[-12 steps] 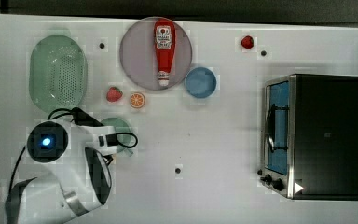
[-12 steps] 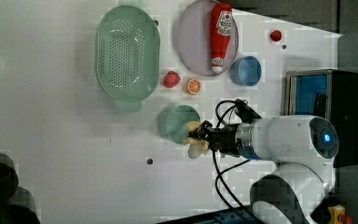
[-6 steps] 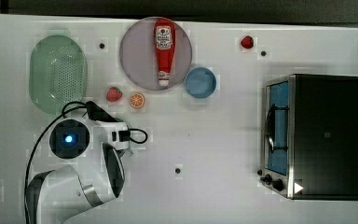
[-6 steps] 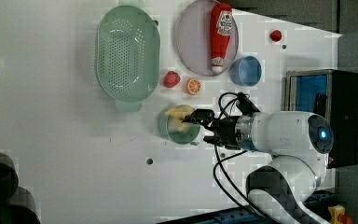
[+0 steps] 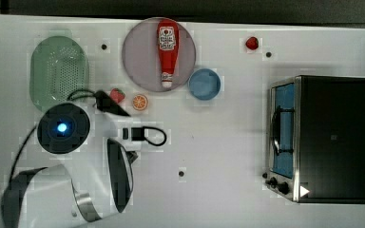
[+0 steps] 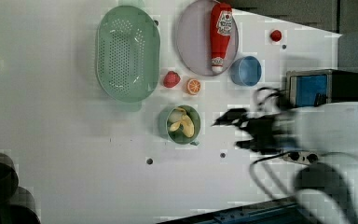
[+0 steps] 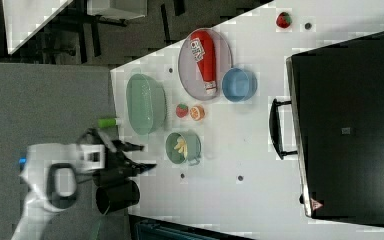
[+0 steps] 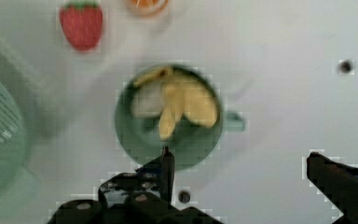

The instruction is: Pick Banana and place it in mug.

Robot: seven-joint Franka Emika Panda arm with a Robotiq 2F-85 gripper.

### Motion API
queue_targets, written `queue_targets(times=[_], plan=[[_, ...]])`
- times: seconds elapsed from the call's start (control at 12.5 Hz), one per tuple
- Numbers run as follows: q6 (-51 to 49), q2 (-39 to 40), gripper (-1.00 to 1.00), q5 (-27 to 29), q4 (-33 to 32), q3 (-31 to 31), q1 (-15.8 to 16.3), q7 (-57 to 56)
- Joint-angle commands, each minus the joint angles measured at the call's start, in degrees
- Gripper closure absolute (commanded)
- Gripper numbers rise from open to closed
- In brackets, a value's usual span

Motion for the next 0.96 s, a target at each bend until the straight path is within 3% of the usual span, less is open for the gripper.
queue_targets(times=[0.08, 0.4, 0.56, 0.96], plan=[[-7.82, -5.22, -1.00, -0.59, 7.03, -4.64, -1.23, 0.35], [-18.69, -8.04, -1.00, -1.25, 13.48, -13.08, -1.73, -5.89], [-23.61, -8.54, -1.00, -5.04, 16.84, -16.79, -1.92, -8.68], [-27.93, -8.59, -1.00, -7.24, 19.43, -19.90, -1.92, -8.72]])
